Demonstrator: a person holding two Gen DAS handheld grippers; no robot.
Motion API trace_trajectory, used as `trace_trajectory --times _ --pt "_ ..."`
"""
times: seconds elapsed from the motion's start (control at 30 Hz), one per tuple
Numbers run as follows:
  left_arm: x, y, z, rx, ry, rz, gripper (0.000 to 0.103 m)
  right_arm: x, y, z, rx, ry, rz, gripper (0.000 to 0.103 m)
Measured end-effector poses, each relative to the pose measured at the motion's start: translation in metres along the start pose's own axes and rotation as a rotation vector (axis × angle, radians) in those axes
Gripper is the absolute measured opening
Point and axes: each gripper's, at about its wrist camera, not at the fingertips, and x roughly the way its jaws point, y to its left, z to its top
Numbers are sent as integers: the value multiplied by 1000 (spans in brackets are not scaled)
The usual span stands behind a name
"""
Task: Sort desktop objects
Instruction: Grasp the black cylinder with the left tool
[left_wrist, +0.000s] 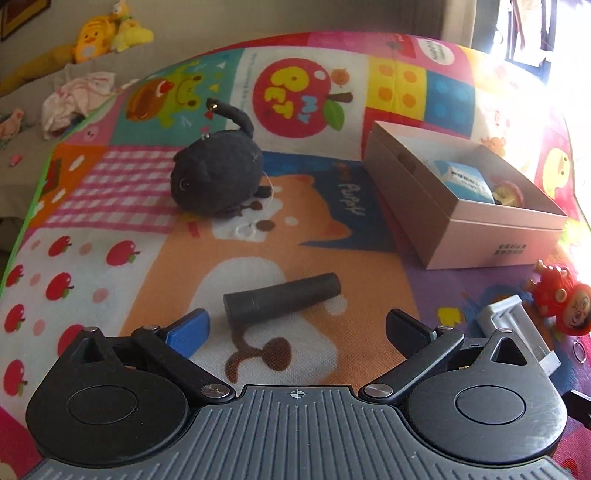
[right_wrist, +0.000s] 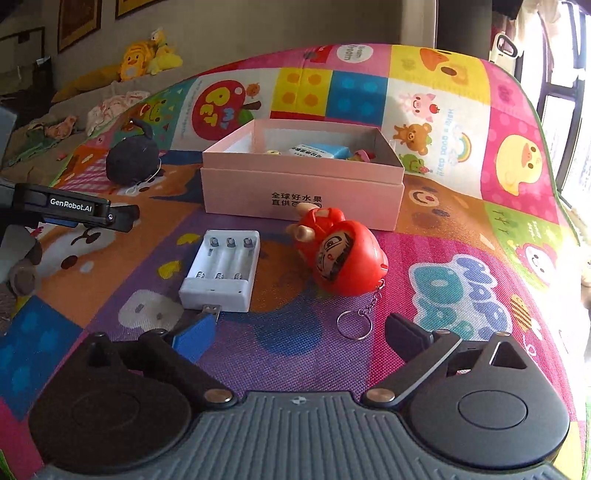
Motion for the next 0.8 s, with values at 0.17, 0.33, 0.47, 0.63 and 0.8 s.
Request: trace_trajectory --times 0.17,0.33,0.47,0.63,0.8 --pt "17 -8 7 11 -8 -30 103 4 -3 0 19 24 -1 103" --pt "22 -16 8 50 -36 -43 98 6 -3 0 18 37 2 103" --pt "20 -20 6 90 -50 -26 80 8 -4 0 25 51 7 103" --pt "12 -20 0 108 -53 -55 80 8 -3 0 26 54 8 103" --pt "-14 -39 -25 198 -43 -169 80 9 4 1 -13 55 15 103"
